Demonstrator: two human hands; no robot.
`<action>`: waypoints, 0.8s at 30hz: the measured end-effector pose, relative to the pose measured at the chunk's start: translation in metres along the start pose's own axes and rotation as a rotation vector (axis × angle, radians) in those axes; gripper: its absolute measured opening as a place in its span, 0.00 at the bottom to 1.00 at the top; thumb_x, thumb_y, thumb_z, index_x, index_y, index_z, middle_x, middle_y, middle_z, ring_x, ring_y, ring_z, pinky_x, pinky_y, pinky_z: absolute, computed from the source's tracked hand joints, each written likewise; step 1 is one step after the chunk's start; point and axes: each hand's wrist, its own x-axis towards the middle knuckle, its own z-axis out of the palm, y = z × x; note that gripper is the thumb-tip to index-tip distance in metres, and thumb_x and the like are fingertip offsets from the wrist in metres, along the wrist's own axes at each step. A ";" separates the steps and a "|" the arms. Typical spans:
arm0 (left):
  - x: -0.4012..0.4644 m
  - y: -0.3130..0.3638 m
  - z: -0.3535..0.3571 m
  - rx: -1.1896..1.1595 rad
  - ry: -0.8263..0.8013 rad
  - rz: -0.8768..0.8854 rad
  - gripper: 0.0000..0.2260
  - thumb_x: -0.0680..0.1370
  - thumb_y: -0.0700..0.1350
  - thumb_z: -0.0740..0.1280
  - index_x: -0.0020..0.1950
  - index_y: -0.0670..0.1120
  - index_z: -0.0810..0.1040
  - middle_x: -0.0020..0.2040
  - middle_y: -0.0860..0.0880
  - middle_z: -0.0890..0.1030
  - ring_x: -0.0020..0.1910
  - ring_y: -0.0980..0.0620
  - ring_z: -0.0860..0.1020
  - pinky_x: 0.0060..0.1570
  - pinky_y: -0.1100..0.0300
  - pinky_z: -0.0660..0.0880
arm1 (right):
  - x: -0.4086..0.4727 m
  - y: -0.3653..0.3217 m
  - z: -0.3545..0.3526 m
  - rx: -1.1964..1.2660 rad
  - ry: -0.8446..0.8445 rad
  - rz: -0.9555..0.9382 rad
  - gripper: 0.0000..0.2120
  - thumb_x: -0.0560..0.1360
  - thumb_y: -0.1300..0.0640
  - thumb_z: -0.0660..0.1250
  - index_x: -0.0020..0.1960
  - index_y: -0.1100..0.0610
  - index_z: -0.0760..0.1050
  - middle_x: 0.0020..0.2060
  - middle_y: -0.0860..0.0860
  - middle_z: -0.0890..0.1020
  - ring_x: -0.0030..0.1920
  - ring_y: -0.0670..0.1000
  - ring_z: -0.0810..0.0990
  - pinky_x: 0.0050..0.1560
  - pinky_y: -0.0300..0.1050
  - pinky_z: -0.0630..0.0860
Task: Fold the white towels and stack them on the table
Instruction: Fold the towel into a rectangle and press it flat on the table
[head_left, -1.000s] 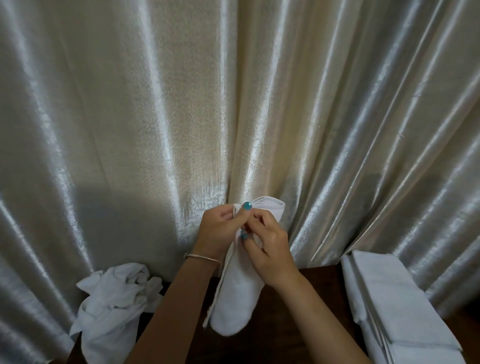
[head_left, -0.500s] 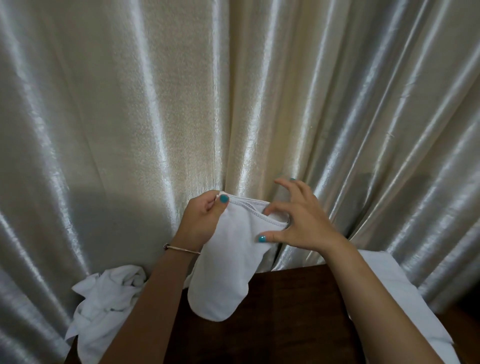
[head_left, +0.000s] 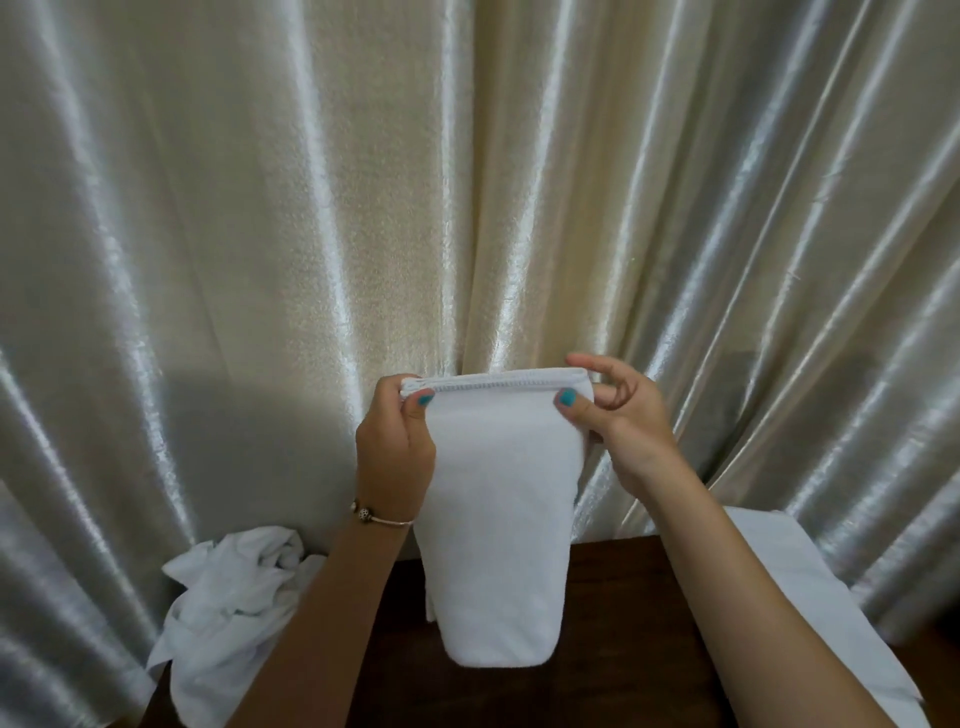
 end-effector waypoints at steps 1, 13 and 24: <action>0.000 -0.002 0.000 -0.012 -0.007 -0.015 0.10 0.79 0.42 0.60 0.48 0.37 0.76 0.32 0.59 0.71 0.31 0.63 0.74 0.33 0.78 0.66 | 0.001 0.000 0.004 0.005 0.019 -0.010 0.12 0.72 0.70 0.69 0.51 0.56 0.77 0.31 0.47 0.86 0.33 0.44 0.83 0.32 0.37 0.78; 0.053 0.047 0.008 0.339 -0.864 0.205 0.19 0.65 0.64 0.72 0.52 0.57 0.79 0.34 0.58 0.76 0.38 0.58 0.73 0.42 0.61 0.68 | 0.008 -0.004 0.028 -0.305 -0.078 -0.214 0.15 0.69 0.70 0.73 0.41 0.48 0.80 0.40 0.49 0.83 0.41 0.44 0.81 0.46 0.40 0.75; 0.062 0.048 -0.001 0.441 -0.697 0.528 0.17 0.72 0.64 0.62 0.31 0.53 0.68 0.26 0.54 0.71 0.30 0.55 0.70 0.33 0.57 0.66 | -0.070 0.131 -0.043 -0.109 0.272 0.861 0.44 0.64 0.27 0.66 0.70 0.52 0.66 0.62 0.52 0.75 0.56 0.53 0.77 0.56 0.51 0.69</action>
